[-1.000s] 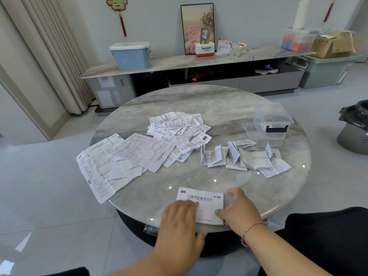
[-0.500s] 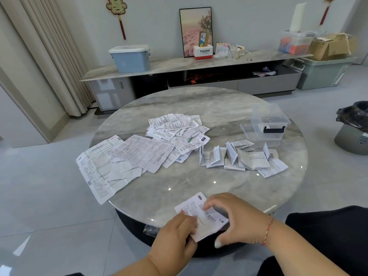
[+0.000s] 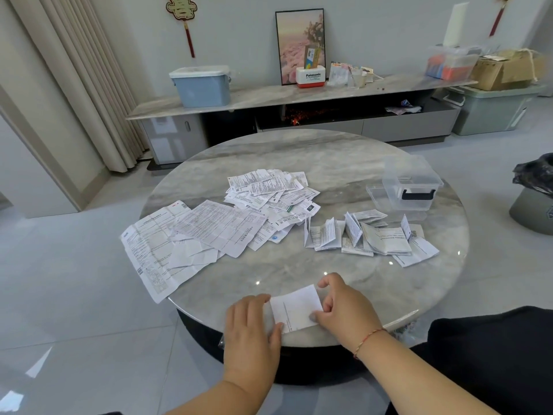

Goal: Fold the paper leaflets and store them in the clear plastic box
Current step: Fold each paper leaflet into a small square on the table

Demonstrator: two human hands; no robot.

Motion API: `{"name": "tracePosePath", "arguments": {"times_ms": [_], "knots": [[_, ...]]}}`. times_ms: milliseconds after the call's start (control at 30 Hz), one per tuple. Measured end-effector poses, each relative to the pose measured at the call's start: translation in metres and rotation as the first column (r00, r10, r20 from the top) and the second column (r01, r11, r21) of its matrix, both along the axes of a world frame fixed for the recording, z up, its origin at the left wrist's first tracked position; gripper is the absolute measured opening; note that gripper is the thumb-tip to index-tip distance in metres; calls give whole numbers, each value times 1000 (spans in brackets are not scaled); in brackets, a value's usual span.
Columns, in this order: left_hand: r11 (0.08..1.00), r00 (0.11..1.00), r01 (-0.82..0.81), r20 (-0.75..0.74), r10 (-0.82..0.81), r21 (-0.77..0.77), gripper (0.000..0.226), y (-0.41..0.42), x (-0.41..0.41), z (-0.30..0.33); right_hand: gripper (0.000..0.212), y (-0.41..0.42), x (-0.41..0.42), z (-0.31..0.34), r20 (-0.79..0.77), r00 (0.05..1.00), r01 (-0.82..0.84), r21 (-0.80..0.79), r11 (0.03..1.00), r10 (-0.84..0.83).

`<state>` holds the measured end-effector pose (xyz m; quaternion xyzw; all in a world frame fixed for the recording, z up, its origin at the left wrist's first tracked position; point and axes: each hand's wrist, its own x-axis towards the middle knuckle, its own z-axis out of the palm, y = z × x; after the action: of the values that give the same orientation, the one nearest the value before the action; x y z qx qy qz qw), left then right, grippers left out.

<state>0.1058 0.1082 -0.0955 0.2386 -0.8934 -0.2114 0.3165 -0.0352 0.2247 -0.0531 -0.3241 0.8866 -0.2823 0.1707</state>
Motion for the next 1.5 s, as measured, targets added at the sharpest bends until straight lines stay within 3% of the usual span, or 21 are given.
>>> {"name": "tracePosePath", "arguments": {"times_ms": [100, 267, 400, 533, 667, 767, 900, 1000, 1100, 1200, 1300, 1400, 1500], "knots": [[939, 977, 215, 50, -209, -267, 42, 6, 1, -8, 55, -1, 5, 5, 8, 998, 63, 77, 995, -64], [890, 937, 339, 192, -291, -304, 62, 12, -1, -15, 72, 5, 16, 12, 61, 998, -17, 156, 988, 7], [873, 931, 363, 86, -355, -326, 24, -1, -4, -19, 86, 21, -7, 22, -31, 943, -317, 223, 922, 332], [873, 899, 423, -11, -439, -243, 2, -7, -2, -17, 65, 23, -10, 13, 21, 878, -478, 96, 873, 478], [944, 948, 319, -53, -315, 90, 18, -3, 0, -2, 21, 11, -10, 1, -30, 948, -319, -67, 945, 318], [958, 966, 251, -93, -239, 141, 36, -1, -2, -4, 23, -1, -7, -6, 4, 980, -199, -95, 975, 201], [953, 960, 278, 27, -277, -119, 23, -10, -1, -8, 33, -9, -4, -12, -101, 985, -151, -84, 985, 142], [858, 911, 412, 143, -386, -307, 30, -23, 3, -14, 25, -9, -7, -13, -135, 978, -173, -96, 980, 159], [745, 894, 446, 214, -393, -496, 31, -30, 7, -15, 18, -5, -7, -16, -129, 949, -298, -69, 952, 287], [689, 904, 415, 183, -386, -594, 7, -28, 6, -12, 16, 1, -3, -16, -87, 938, -343, -120, 932, 334], [773, 930, 360, 139, -340, -523, 13, -26, -2, -1, 20, 3, 2, -10, -71, 948, -318, -259, 912, 310], [896, 941, 337, 103, -321, -287, 16, -18, -9, 17, 23, 1, 2, -1, -155, 944, -328, -350, 877, 292], [954, 957, 284, 90, -276, -93, 17, -8, -13, 35, 26, -1, 1, 6, -235, 930, -351, -352, 868, 281]]}}
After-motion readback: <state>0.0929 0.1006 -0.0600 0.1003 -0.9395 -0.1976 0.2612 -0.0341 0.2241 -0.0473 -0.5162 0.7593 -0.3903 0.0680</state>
